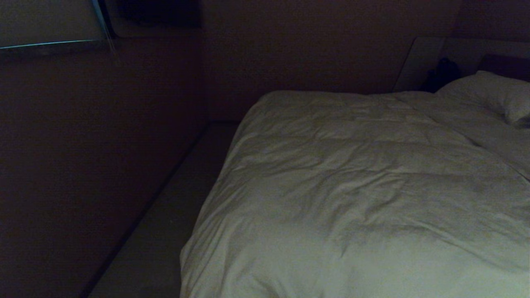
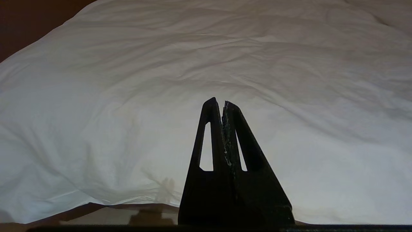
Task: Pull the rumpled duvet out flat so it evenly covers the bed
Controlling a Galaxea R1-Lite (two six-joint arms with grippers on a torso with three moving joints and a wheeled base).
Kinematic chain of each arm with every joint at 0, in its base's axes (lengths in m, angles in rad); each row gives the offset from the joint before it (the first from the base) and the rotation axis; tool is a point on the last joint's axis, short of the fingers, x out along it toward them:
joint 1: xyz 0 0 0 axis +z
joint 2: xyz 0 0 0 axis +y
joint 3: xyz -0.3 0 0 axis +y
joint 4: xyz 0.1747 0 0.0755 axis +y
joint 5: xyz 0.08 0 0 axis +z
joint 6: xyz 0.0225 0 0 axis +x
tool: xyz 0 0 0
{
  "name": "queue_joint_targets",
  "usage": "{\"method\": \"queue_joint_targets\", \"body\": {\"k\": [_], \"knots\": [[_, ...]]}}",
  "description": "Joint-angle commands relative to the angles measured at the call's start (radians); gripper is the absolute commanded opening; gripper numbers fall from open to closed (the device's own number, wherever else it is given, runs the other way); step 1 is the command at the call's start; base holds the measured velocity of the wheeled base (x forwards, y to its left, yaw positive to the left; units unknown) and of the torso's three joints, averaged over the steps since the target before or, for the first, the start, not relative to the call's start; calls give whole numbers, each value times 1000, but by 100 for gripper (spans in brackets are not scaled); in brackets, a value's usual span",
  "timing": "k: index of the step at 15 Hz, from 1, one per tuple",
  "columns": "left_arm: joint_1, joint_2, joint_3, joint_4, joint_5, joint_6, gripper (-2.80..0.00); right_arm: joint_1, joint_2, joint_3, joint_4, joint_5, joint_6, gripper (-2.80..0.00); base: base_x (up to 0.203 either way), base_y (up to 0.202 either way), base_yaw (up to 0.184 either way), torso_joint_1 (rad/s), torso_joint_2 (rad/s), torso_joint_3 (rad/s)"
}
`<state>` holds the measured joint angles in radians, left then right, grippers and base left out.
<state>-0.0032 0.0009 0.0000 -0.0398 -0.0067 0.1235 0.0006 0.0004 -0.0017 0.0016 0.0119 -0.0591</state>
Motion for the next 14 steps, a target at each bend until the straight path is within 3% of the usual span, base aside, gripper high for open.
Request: {"method": "queue_joint_targets", "body": {"k": [1, 14], "knots": [[1, -1, 0, 53, -6, -9, -280, 1, 0, 0, 0, 0, -1, -280, 0, 0, 0, 0, 0, 0], [0, -1, 0, 57, -12, -13, -280, -1, 0, 0, 0, 0, -1, -280, 0, 0, 0, 0, 0, 0]]}}
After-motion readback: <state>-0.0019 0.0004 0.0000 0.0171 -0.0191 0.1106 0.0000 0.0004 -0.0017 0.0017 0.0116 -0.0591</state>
